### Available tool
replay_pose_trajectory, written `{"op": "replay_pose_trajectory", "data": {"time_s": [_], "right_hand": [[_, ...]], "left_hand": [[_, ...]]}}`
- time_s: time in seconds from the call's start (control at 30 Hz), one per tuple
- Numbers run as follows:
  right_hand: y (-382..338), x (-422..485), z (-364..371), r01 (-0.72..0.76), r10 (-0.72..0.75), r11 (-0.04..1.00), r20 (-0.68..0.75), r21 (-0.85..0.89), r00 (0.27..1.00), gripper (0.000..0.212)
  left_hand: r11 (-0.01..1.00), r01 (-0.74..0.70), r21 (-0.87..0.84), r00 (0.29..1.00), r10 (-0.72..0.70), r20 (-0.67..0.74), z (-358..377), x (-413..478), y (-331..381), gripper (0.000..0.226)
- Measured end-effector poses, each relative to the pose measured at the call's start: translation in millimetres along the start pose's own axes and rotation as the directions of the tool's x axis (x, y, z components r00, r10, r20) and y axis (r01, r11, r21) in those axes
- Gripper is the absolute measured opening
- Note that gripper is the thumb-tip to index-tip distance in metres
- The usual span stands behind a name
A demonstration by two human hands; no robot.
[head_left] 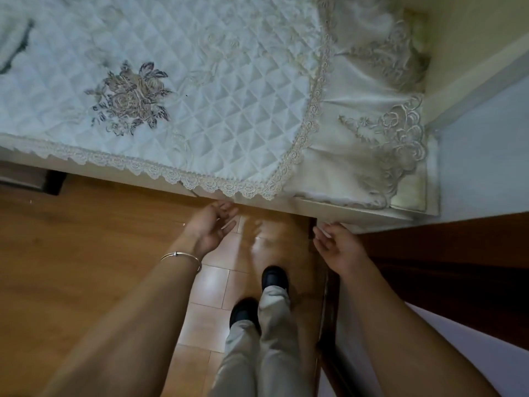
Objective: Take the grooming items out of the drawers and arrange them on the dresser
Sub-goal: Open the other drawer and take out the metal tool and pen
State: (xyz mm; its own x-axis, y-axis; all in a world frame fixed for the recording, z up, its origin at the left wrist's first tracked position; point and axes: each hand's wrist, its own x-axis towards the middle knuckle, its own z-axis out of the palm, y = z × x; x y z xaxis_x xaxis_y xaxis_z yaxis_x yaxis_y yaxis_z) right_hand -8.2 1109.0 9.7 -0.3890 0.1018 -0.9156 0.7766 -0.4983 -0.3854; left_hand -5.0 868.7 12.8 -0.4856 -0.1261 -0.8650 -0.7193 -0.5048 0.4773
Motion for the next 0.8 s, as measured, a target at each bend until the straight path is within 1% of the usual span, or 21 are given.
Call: {"op": "replay_pose_trajectory", "data": {"time_s": [0.13, 0.2, 0.23, 0.27, 0.3, 0.33, 0.37, 0.4, 0.43, 0.47, 0.53, 0.57, 0.6, 0.63, 0.67, 0.7, 0.73, 0.77, 0.8], "right_hand": [[19.1, -12.7, -14.8, -0.009, 0.007, 0.999, -0.021, -0.049, 1.0, 0.024], [33.0, -26.8, -25.2, -0.007, 0.007, 0.997, -0.003, -0.076, 1.0, 0.023], [39.6, -36.3, -29.6, 0.003, -0.002, 0.995, 0.009, -0.096, 1.0, 0.026], [45.9, -44.4, -33.9, 0.006, -0.004, 0.991, 0.011, -0.135, 1.0, 0.034], [51.0, -54.1, -37.6, 0.016, -0.015, 0.978, 0.005, -0.206, 1.0, 0.041], [55.9, -64.9, -41.3, 0.043, -0.047, 0.947, -0.005, -0.318, 0.999, 0.044], [60.2, -76.8, -45.1, 0.1, -0.115, 0.889, -0.005, -0.447, 0.993, 0.046], [62.5, -89.3, -48.8, 0.181, -0.214, 0.812, 0.005, -0.555, 0.977, 0.044], [62.7, -104.2, -51.3, 0.288, -0.343, 0.725, 0.035, -0.625, 0.939, 0.04], [61.3, -120.0, -52.4, 0.394, -0.461, 0.633, 0.085, -0.666, 0.883, 0.034], [53.5, -145.9, -48.4, 0.561, -0.657, 0.421, 0.187, -0.713, 0.73, 0.025], [47.4, -152.8, -44.0, 0.613, -0.726, 0.303, 0.24, -0.73, 0.645, 0.024], [40.8, -153.6, -40.0, 0.634, -0.764, 0.186, 0.296, -0.751, 0.574, 0.024], [33.8, -151.3, -36.0, 0.623, -0.772, 0.073, 0.351, -0.779, 0.529, 0.025], [27.4, -145.3, -33.2, 0.584, -0.761, -0.015, 0.388, -0.812, 0.52, 0.027], [22.5, -138.2, -31.6, 0.539, -0.742, -0.083, 0.413, -0.838, 0.528, 0.028], [19.7, -132.5, -31.6, 0.505, -0.729, -0.122, 0.422, -0.855, 0.539, 0.028], [18.4, -128.8, -32.4, 0.481, -0.725, -0.141, 0.421, -0.865, 0.544, 0.027], [19.3, -127.0, -34.1, 0.469, -0.725, -0.155, 0.422, -0.87, 0.544, 0.026]], "left_hand": [[0.998, 0.049, -0.042, 0.998, -0.051, -0.03, -11.4, -15.3, -18.2, 0.038], [0.998, 0.047, -0.033, 0.999, -0.047, -0.01, -24.2, -28.6, -30.4, 0.036], [0.999, 0.046, -0.009, 0.999, -0.046, 0.005, -30.5, -37.7, -35.9, 0.036], [0.998, 0.039, 0.043, 0.999, -0.039, 0.0, -36.9, -47.9, -40.5, 0.036], [0.991, 0.011, 0.131, 1.0, -0.009, -0.02, -42.1, -60.5, -43.7, 0.034], [0.966, -0.043, 0.255, 0.997, 0.058, -0.052, -47.1, -74.6, -46.7, 0.028], [0.913, -0.125, 0.388, 0.984, 0.164, -0.069, -51.2, -90.5, -48.9, 0.022], [0.834, -0.23, 0.502, 0.955, 0.293, -0.049, -54.4, -107.0, -49.7, 0.019], [0.737, -0.346, 0.58, 0.907, 0.421, 0.007, -55.9, -122.9, -48.3, 0.021], [0.62, -0.453, 0.641, 0.843, 0.531, 0.081, -55.9, -137.5, -45.3, 0.024], [0.322, -0.588, 0.742, 0.688, 0.681, 0.25, -53.2, -153.5, -34.0, 0.027], [0.167, -0.617, 0.769, 0.616, 0.71, 0.341, -50.7, -154.7, -26.9, 0.03], [0.033, -0.62, 0.784, 0.57, 0.705, 0.422, -47.4, -151.3, -19.0, 0.035], [-0.075, -0.597, 0.798, 0.556, 0.678, 0.48, -43.5, -146.9, -11.4, 0.039], [-0.148, -0.558, 0.817, 0.577, 0.637, 0.51, -40.6, -141.1, -6.0, 0.04], [-0.193, -0.519, 0.832, 0.614, 0.593, 0.521, -37.8, -136.5, -2.4, 0.043], [-0.22, -0.497, 0.839, 0.641, 0.559, 0.526, -36.6, -133.7, -1.0, 0.047], [-0.235, -0.488, 0.84, 0.653, 0.541, 0.53, -36.6, -131.4, -1.6, 0.046], [-0.241, -0.485, 0.841, 0.649, 0.545, 0.531, -36.8, -131.5, -2.6, 0.04]]}}
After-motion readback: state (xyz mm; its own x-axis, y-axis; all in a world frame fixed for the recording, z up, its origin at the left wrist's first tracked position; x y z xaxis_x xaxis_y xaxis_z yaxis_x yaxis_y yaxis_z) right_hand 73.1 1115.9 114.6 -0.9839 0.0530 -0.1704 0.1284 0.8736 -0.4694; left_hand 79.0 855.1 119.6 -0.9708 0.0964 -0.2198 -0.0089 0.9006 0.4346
